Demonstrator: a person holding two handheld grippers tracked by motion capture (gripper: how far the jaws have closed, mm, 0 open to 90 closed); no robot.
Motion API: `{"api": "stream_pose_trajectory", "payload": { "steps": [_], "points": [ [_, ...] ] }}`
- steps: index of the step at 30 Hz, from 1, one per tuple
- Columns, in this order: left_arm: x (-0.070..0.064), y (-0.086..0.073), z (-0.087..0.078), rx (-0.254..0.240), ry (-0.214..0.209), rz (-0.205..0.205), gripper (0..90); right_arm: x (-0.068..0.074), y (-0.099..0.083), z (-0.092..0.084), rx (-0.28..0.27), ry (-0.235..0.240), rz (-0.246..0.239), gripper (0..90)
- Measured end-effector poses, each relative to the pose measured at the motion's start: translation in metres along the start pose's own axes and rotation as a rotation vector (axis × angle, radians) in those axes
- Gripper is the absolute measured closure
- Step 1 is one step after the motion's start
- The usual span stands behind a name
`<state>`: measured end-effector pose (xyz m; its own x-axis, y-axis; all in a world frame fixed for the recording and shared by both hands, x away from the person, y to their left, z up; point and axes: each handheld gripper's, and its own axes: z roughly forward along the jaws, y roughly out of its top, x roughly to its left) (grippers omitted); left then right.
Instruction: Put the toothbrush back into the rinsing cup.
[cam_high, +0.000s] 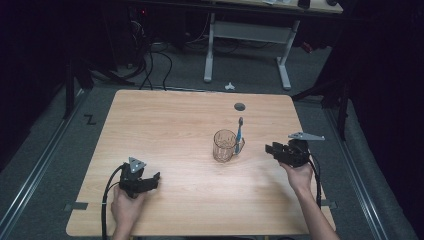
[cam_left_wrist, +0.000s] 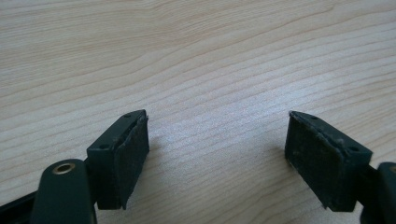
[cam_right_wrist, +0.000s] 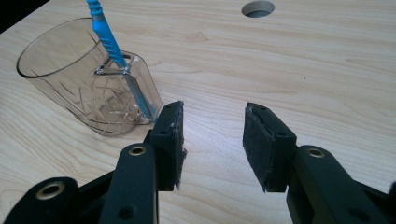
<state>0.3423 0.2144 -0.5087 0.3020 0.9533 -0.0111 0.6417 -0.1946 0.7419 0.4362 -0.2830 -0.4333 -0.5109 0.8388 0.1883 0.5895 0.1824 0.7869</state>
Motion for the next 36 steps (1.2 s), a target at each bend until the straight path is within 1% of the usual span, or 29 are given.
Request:
{"api": "stream_pose_trajectory", "payload": {
  "steps": [7, 11, 16, 17, 23, 27, 31, 36],
  "points": [
    [0.000, 0.000, 0.000, 0.000, 0.000, 0.000, 22.3, -0.006, -0.010, 0.003, 0.010, -0.008, 0.021, 58.5],
    [0.000, 0.000, 0.000, 0.000, 0.000, 0.000, 22.3, -0.007, -0.012, 0.005, 0.020, -0.015, 0.019, 58.5],
    [0.000, 0.000, 0.000, 0.000, 0.000, 0.000, 22.3, -0.004, -0.013, 0.009, 0.030, -0.031, -0.004, 58.5],
    [0.000, 0.000, 0.000, -0.001, 0.000, 0.000, 22.3, -0.004, -0.013, 0.010, 0.031, -0.031, 0.001, 58.4],
    [0.000, 0.000, 0.000, 0.000, 0.000, 0.000, 22.3, -0.002, -0.015, 0.016, 0.045, -0.054, -0.016, 58.4],
    [0.000, 0.000, 0.000, 0.000, 0.000, 0.000, 22.3, -0.001, -0.016, 0.023, 0.054, -0.055, -0.024, 58.4],
    [0.000, 0.000, 0.000, 0.000, 0.000, 0.000, 22.3, 0.001, -0.019, 0.031, 0.075, -0.062, -0.041, 58.1],
    [0.000, 0.000, 0.000, 0.000, 0.000, 0.000, 22.3, 0.002, -0.022, 0.039, 0.082, -0.071, -0.040, 57.5]
  ]
}}
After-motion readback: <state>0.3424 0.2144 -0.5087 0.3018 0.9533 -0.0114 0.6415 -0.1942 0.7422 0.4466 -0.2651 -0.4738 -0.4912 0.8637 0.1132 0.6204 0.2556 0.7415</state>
